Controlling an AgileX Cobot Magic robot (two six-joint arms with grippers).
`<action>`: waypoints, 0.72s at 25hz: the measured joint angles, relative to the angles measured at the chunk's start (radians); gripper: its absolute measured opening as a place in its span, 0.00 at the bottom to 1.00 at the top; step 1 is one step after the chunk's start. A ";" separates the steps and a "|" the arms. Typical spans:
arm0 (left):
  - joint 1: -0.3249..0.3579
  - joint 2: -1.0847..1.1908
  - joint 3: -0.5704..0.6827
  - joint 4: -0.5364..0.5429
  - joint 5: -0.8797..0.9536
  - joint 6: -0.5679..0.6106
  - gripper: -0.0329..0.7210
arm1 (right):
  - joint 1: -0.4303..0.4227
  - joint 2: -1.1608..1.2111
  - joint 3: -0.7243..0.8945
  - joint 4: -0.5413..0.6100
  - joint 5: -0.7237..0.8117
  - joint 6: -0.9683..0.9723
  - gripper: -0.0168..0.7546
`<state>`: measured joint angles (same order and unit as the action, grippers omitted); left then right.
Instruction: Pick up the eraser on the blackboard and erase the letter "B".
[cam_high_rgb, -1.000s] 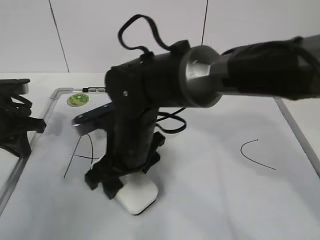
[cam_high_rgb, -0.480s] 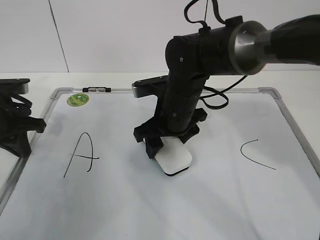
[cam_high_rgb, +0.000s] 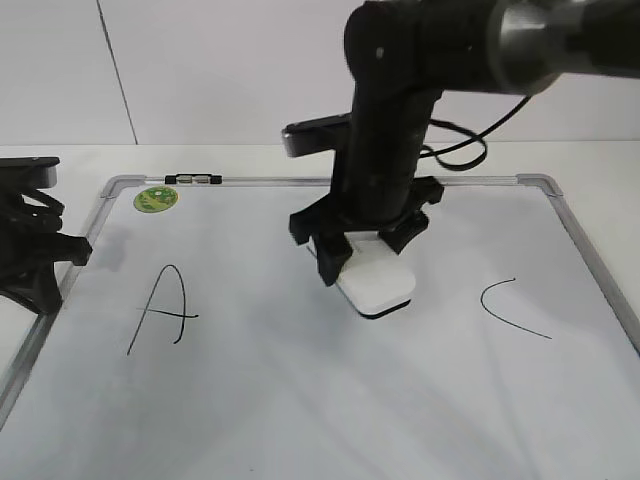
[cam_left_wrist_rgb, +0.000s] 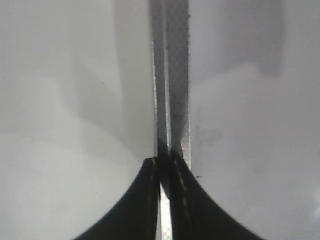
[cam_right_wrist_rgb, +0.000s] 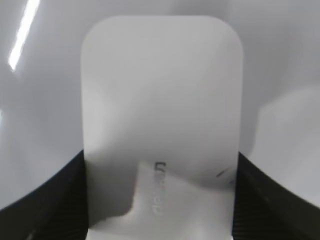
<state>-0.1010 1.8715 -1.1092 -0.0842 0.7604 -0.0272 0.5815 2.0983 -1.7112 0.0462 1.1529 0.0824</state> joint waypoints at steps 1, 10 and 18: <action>0.000 0.000 0.000 0.000 0.000 0.000 0.07 | -0.009 -0.013 0.000 -0.002 0.010 0.004 0.71; 0.000 0.000 0.000 0.000 0.000 0.000 0.07 | -0.271 -0.146 0.009 -0.013 0.067 0.024 0.71; 0.000 0.000 0.000 0.000 0.000 0.000 0.07 | -0.463 -0.263 0.188 -0.003 0.054 -0.026 0.71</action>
<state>-0.1010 1.8715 -1.1092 -0.0842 0.7604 -0.0272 0.1188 1.8350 -1.5227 0.0432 1.2068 0.0562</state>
